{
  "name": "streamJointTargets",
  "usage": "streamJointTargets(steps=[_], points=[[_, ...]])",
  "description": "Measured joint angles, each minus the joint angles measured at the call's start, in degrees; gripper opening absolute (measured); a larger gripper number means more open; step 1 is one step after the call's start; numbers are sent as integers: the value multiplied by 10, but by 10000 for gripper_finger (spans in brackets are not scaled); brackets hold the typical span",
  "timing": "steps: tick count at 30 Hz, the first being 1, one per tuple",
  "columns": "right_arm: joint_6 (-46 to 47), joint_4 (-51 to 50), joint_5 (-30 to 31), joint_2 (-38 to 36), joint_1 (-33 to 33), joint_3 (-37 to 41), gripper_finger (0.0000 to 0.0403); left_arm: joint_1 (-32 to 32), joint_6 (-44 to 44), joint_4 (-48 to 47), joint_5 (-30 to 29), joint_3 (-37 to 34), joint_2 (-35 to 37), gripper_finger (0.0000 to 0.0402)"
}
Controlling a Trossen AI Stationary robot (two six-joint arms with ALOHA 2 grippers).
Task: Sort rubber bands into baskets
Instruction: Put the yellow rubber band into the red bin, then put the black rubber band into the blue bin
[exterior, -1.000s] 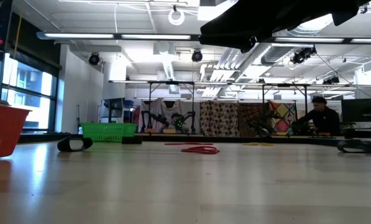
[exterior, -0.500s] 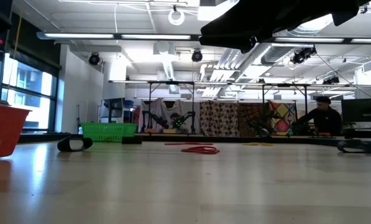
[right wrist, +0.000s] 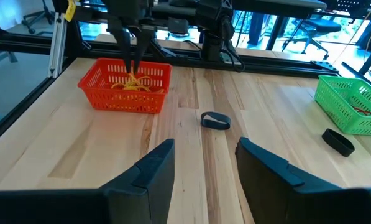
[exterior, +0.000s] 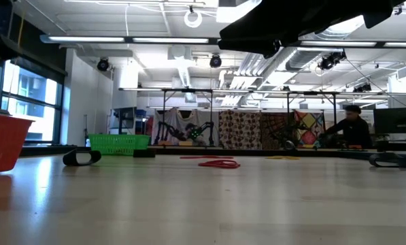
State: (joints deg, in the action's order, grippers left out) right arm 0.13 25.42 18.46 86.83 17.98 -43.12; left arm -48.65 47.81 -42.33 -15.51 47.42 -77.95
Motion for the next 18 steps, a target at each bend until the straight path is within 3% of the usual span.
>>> streamJointTargets(steps=[18], points=[[-1,0,0,0,0,0,161,6,16,-3,64,0,0,145]])
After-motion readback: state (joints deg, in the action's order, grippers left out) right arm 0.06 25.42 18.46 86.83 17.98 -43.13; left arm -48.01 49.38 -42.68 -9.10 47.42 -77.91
